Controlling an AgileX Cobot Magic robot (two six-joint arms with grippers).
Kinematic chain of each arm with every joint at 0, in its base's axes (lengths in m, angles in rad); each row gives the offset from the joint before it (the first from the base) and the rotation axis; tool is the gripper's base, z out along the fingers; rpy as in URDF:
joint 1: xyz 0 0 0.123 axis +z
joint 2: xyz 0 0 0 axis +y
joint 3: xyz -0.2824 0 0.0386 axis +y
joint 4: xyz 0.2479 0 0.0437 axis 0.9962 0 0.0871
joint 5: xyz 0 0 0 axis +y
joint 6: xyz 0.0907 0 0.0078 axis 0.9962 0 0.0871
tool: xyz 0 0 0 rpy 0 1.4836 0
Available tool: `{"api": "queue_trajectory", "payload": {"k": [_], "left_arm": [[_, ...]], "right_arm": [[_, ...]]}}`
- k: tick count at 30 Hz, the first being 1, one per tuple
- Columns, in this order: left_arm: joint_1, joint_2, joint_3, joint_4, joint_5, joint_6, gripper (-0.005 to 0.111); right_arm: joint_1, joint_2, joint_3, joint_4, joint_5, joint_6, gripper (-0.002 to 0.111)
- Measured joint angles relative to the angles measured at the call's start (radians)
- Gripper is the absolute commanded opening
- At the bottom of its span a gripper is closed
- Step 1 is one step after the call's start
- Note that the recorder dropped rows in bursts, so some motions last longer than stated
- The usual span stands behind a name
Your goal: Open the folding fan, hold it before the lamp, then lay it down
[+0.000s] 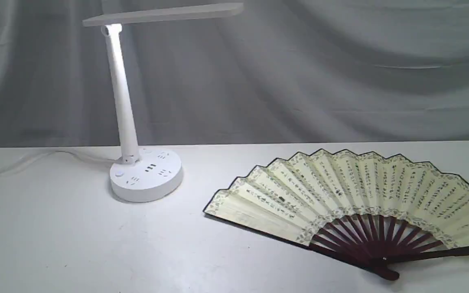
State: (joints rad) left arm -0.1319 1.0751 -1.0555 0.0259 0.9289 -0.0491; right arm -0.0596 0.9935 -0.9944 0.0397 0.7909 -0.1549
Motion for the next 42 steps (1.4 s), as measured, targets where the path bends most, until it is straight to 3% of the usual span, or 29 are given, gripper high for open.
{"api": "queue_trajectory", "payload": {"k": [19, 29, 36, 42], "left_arm": [[0.000, -0.632, 0.000, 0.000, 0.000, 0.000, 0.000], [0.000, -0.912, 0.000, 0.000, 0.091, 0.000, 0.000], [0.000, -1.063, -0.002, 0.000, 0.136, 0.000, 0.000], [0.000, -1.075, 0.009, 0.000, 0.178, 0.000, 0.000]], "right_arm": [[0.000, -0.657, 0.000, -0.003, 0.027, 0.000, 0.000], [0.000, -0.935, 0.002, -0.003, 0.112, 0.001, 0.000], [0.000, -0.994, -0.001, -0.003, 0.188, 0.008, 0.000], [0.000, -0.994, 0.044, -0.003, 0.194, 0.008, 0.000]]}}
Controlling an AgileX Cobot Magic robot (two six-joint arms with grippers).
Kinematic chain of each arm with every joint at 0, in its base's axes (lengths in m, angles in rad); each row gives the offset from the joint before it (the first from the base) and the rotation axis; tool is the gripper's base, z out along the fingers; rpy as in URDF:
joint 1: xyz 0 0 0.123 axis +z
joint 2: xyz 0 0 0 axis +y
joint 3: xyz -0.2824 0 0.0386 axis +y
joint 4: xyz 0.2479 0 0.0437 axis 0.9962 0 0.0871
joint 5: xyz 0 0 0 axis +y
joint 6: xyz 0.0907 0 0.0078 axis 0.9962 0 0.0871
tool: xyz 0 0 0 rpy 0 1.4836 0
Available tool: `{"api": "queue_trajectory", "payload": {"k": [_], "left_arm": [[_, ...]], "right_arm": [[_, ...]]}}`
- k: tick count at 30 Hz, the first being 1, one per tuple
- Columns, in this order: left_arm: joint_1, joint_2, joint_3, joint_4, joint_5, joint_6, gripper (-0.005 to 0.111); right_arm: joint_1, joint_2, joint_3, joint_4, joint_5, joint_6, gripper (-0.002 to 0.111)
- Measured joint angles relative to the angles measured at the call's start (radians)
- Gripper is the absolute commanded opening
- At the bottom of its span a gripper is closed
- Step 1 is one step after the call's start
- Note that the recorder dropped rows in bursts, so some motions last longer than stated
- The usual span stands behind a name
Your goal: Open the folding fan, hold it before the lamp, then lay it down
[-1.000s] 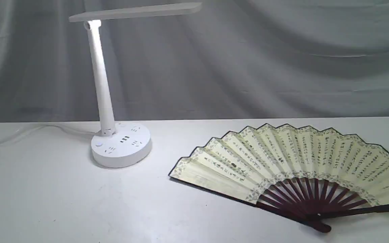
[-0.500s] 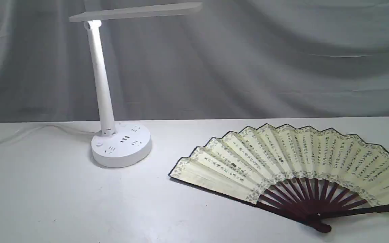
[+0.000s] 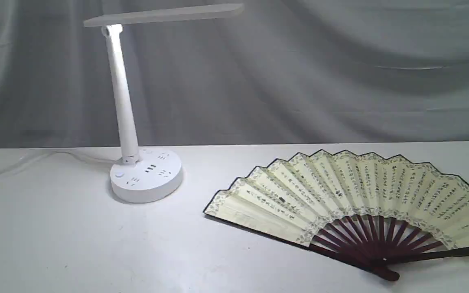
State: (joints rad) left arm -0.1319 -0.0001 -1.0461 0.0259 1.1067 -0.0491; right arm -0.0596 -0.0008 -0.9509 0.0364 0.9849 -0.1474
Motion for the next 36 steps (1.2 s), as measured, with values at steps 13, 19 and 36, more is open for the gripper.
{"api": "queue_trajectory", "payload": {"k": [13, 19, 36], "left_arm": [[0.000, 0.002, 0.355, -0.078, -0.408, -0.018, 0.000], [0.000, 0.004, 0.577, -0.082, -0.623, -0.020, 0.000], [0.000, 0.004, 1.001, -0.062, -0.977, -0.020, 0.000]], "right_arm": [[0.000, 0.000, 0.261, 0.011, -0.271, 0.019, 0.000], [0.000, 0.002, 0.404, 0.011, -0.383, 0.019, 0.000], [0.000, 0.005, 0.828, 0.011, -0.824, 0.019, 0.000]]}}
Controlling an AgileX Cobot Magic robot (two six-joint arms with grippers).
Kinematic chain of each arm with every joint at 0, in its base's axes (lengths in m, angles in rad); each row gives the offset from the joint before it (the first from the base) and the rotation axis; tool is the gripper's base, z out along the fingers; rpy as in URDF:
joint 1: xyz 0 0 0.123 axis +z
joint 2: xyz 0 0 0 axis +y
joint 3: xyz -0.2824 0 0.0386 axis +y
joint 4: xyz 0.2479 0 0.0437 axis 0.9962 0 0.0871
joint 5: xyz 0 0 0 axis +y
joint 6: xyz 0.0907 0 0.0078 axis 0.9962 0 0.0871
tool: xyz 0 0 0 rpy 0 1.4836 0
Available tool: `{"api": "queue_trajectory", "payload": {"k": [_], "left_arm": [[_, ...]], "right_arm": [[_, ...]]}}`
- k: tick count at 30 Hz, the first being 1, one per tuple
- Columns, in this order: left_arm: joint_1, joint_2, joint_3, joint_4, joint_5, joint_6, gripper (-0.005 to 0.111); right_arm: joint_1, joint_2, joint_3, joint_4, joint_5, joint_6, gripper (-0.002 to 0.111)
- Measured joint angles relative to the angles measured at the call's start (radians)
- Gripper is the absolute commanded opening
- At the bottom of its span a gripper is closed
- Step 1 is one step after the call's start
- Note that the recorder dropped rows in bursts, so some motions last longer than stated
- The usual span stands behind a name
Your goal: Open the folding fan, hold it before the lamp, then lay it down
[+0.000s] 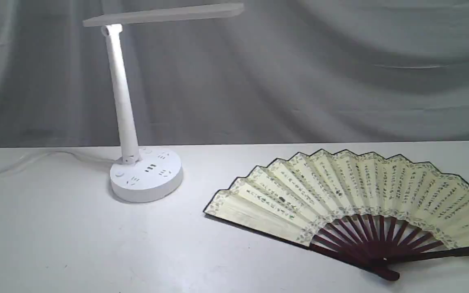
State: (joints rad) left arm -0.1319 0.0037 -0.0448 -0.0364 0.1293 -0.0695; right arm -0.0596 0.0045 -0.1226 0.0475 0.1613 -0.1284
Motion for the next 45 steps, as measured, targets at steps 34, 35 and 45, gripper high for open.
{"api": "queue_trajectory", "payload": {"k": [34, 35, 45], "left_arm": [[0.000, 0.000, 0.041, 0.018, 0.005, -0.001, 0.000], [0.000, 0.000, 0.041, 0.018, 0.005, -0.001, 0.000], [0.049, 0.000, 0.041, 0.018, 0.005, -0.001, 0.000]], "right_arm": [[0.000, 0.000, 0.119, -0.004, 0.009, 0.000, 0.000], [0.000, 0.000, 0.119, -0.004, 0.009, 0.000, 0.000], [0.000, 0.000, 0.119, -0.004, 0.009, 0.000, 0.000]]}}
